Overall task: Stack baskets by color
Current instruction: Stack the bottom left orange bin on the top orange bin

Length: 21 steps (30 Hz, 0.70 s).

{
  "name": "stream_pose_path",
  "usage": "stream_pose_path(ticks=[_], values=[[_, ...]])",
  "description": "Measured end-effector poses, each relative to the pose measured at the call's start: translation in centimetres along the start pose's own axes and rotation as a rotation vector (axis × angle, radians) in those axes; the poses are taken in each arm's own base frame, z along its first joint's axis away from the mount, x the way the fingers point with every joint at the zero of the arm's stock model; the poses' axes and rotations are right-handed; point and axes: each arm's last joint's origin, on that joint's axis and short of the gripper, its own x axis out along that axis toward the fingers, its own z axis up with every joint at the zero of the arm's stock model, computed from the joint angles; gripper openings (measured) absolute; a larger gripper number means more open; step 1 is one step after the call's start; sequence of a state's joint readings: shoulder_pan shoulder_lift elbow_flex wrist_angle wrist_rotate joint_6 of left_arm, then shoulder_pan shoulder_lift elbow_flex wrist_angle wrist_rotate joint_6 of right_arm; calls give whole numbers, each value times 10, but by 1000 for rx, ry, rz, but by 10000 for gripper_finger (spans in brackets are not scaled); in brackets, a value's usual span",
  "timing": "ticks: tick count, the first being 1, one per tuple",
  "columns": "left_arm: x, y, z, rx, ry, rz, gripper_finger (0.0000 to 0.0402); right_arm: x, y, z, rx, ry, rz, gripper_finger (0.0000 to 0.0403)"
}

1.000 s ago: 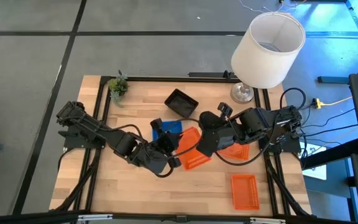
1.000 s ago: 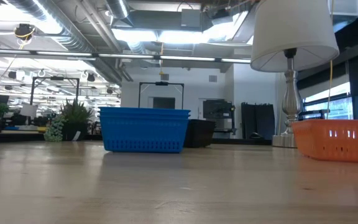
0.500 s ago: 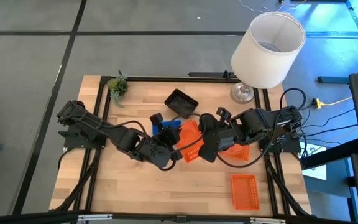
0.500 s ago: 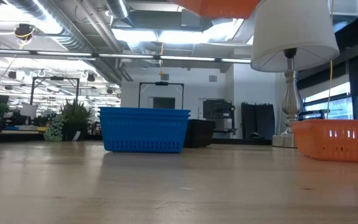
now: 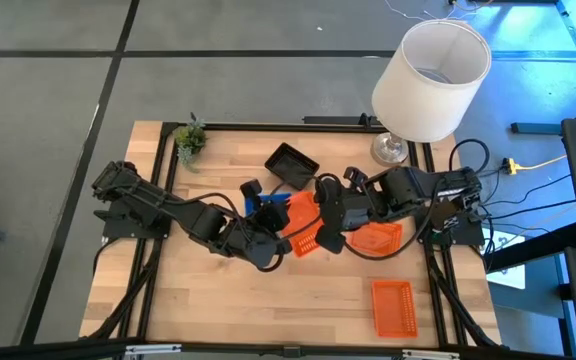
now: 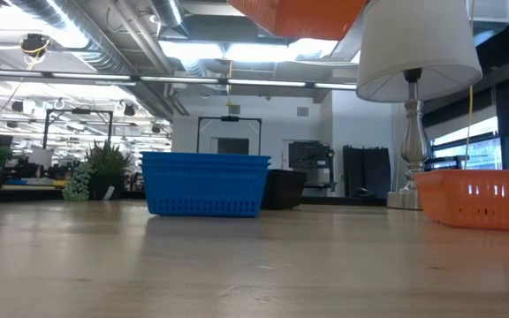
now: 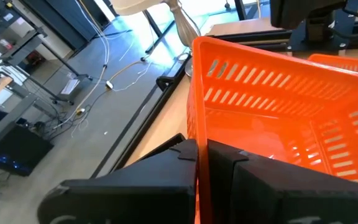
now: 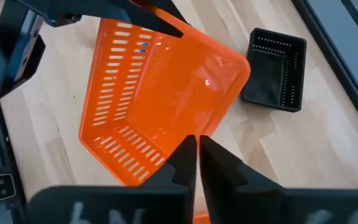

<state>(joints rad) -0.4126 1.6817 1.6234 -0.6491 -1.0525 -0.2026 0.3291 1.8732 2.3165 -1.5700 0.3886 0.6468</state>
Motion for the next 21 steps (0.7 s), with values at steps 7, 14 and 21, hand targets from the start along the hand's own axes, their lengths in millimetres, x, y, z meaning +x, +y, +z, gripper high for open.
stream_pose_path(ticks=[7,14,21], values=[[0,0,0,3,1,0,0,0,1,0,1,12,19,15],[0,0,0,2,3,-14,0,1,-1,1,13,8,19,97],[-2,-2,1,-8,-7,-22,0,6,-6,6,68,4,-12,130]])
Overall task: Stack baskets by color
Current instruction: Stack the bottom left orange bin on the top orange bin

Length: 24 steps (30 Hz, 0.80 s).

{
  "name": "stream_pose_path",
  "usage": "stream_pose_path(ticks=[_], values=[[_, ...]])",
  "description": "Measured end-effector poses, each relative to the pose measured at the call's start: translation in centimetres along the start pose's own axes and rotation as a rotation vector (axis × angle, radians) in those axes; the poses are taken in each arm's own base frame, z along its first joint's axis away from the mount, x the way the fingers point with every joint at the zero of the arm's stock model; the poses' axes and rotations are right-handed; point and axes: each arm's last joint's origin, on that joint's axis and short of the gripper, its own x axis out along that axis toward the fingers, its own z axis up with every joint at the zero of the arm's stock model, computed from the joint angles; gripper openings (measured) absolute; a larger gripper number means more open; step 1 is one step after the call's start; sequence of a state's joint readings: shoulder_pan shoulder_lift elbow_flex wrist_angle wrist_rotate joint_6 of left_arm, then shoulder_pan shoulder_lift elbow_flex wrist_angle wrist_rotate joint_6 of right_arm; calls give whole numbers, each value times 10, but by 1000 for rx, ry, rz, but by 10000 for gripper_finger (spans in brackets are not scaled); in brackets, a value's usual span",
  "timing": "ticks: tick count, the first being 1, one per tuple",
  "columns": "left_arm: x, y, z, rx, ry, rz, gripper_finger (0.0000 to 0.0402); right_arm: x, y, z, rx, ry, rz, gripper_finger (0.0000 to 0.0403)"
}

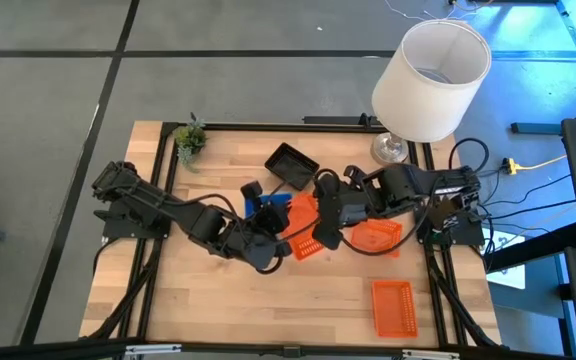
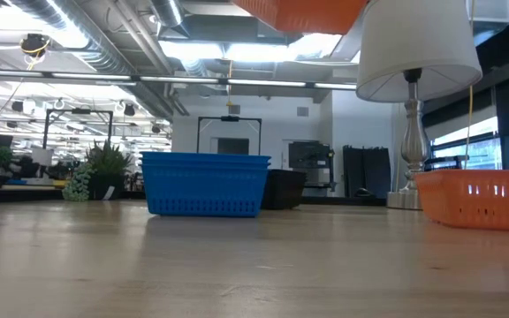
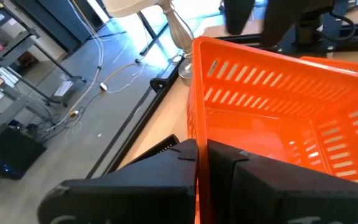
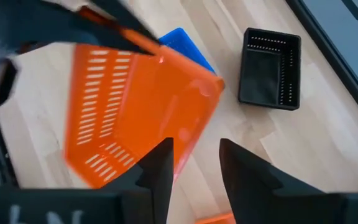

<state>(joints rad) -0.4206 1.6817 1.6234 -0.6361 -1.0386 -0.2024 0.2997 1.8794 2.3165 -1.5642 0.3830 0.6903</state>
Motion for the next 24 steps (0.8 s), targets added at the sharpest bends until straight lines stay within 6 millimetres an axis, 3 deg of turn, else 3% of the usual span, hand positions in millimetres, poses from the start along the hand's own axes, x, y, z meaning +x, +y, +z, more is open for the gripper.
stream_pose_path(ticks=[17,20,24], values=[[-7,-4,0,3,-18,7,0,29,-5,12,14,51,-55,122],[-7,-4,0,3,-18,5,0,30,-7,14,19,52,-55,96],[-7,-4,0,0,-18,7,0,31,-7,15,-14,42,-49,25]])
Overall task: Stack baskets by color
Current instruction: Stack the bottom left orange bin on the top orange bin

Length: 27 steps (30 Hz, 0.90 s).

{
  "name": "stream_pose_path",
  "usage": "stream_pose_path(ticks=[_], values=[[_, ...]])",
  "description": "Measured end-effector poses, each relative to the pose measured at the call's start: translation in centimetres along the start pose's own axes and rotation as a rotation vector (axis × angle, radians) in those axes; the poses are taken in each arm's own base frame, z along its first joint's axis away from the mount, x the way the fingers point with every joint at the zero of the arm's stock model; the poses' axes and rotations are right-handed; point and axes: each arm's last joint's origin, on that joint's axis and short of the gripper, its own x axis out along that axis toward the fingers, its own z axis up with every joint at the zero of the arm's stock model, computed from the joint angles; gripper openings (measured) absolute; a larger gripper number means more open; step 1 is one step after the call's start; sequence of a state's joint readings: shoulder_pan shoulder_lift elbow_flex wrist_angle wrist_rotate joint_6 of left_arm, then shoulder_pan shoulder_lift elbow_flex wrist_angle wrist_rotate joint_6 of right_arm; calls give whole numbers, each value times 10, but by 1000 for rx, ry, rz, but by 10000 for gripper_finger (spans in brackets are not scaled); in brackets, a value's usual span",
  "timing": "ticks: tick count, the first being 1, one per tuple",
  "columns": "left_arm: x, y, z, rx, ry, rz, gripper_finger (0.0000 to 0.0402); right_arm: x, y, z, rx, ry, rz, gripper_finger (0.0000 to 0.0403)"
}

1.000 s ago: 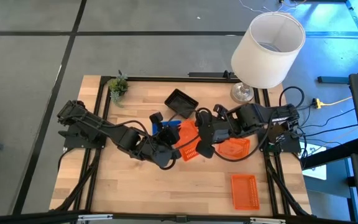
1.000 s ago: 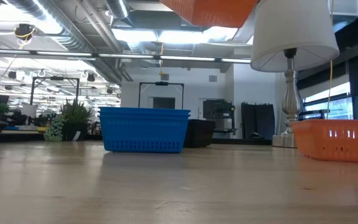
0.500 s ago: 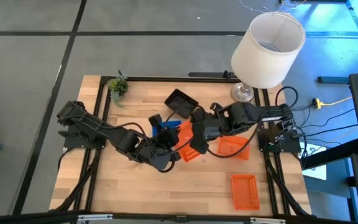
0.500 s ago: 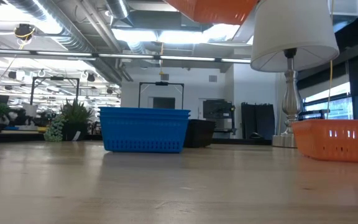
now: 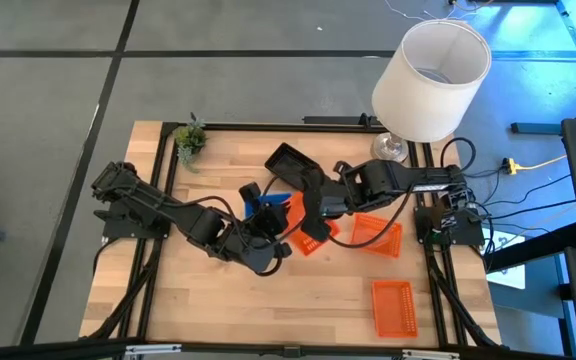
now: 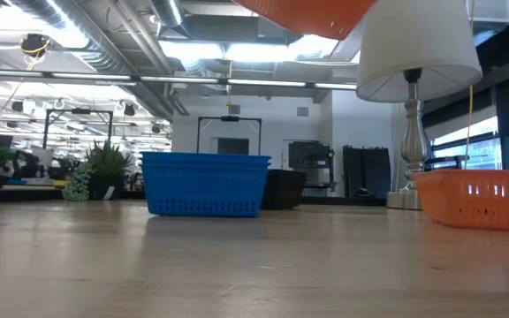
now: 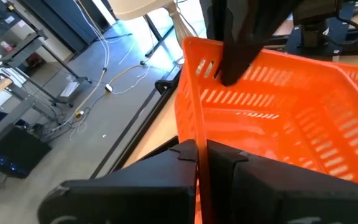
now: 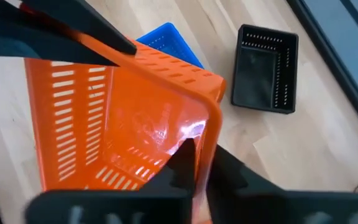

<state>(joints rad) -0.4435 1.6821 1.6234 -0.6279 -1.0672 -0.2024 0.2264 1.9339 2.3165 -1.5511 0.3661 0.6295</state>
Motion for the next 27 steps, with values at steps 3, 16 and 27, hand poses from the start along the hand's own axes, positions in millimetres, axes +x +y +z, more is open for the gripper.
stream_pose_path(ticks=[3,16,27], values=[[0,0,0,-7,-1,2,0,0,0,1,-20,-12,2,11],[7,3,1,-45,20,-43,48,0,0,1,-30,-11,-5,4],[-4,1,8,-48,-33,-75,104,-4,-2,-1,-64,25,40,3]])
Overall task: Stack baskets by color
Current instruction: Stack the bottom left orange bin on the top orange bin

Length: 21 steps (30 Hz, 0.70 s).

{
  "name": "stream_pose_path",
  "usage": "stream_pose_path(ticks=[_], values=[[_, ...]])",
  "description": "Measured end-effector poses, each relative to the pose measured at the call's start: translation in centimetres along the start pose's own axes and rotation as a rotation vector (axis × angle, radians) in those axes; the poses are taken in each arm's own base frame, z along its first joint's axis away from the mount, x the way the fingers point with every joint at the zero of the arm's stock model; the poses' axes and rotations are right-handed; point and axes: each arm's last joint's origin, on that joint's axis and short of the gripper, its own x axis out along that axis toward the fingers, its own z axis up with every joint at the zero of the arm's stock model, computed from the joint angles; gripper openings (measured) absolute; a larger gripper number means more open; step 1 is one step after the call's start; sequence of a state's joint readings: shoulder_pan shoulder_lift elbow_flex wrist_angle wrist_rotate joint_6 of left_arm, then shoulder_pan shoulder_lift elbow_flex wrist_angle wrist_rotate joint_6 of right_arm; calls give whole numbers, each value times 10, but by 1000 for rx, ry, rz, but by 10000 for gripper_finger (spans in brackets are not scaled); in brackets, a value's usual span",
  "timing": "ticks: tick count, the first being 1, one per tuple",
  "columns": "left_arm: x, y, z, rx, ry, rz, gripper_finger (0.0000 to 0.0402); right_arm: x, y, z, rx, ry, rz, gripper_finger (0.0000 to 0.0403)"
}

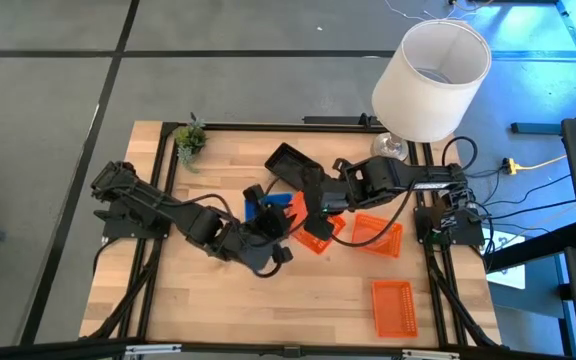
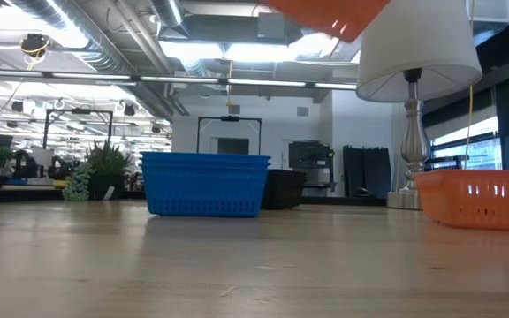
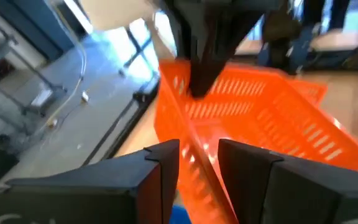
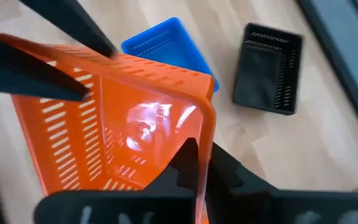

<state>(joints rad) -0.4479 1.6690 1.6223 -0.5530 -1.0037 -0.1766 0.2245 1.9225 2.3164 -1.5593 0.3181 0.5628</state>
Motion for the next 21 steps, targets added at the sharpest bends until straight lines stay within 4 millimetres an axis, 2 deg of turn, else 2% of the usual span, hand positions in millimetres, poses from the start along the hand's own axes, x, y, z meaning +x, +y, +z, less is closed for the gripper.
stream_pose_path(ticks=[6,8,16,21], values=[[-38,1,19,76,-136,93,105,-11,-3,-4,-25,-1,25,2],[-52,1,20,134,-151,115,105,-15,-4,-5,-29,-2,45,2],[-84,4,22,148,-188,130,105,-26,-1,-12,-108,65,217,2],[-93,-4,16,186,-188,166,105,-29,1,-14,-113,108,300,2]])
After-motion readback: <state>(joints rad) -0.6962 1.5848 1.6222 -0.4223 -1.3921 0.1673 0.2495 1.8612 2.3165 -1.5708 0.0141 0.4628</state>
